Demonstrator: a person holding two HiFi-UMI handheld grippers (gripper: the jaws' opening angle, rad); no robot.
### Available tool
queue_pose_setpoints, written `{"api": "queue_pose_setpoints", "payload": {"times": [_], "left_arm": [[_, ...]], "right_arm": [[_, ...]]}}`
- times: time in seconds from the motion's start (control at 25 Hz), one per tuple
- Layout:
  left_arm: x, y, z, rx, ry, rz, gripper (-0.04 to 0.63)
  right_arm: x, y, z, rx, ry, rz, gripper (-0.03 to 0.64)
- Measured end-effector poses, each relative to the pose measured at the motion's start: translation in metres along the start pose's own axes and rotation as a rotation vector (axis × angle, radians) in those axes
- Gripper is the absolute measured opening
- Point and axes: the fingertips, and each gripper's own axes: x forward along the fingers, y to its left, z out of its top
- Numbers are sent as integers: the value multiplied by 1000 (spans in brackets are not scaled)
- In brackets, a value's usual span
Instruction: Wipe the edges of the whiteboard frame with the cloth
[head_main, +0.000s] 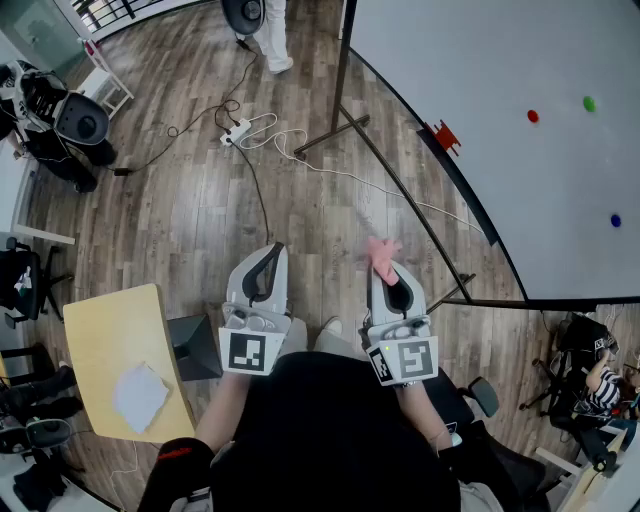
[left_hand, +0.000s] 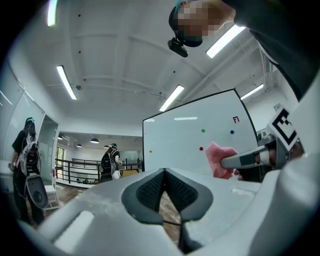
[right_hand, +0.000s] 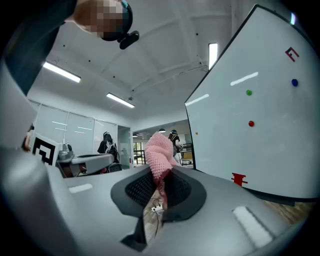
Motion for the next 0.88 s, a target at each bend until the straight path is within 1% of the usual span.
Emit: {"api": "queue_pose_setpoints", "payload": {"times": [0.16, 0.52, 0.68, 0.88], "left_arm": [[-7, 7, 0, 11, 6, -6, 2], [-18, 34, -2, -12, -11, 1, 2], [-22, 56, 0, -16, -39, 13, 2], [-24, 85, -8, -33, -26, 22, 2]], "right_arm": [[6, 12, 3, -4, -8, 7, 26], [18, 36, 5, -28, -4, 3, 26], [31, 54, 6, -50, -4, 11, 26], [52, 73, 6, -62, -16, 14, 27]]}}
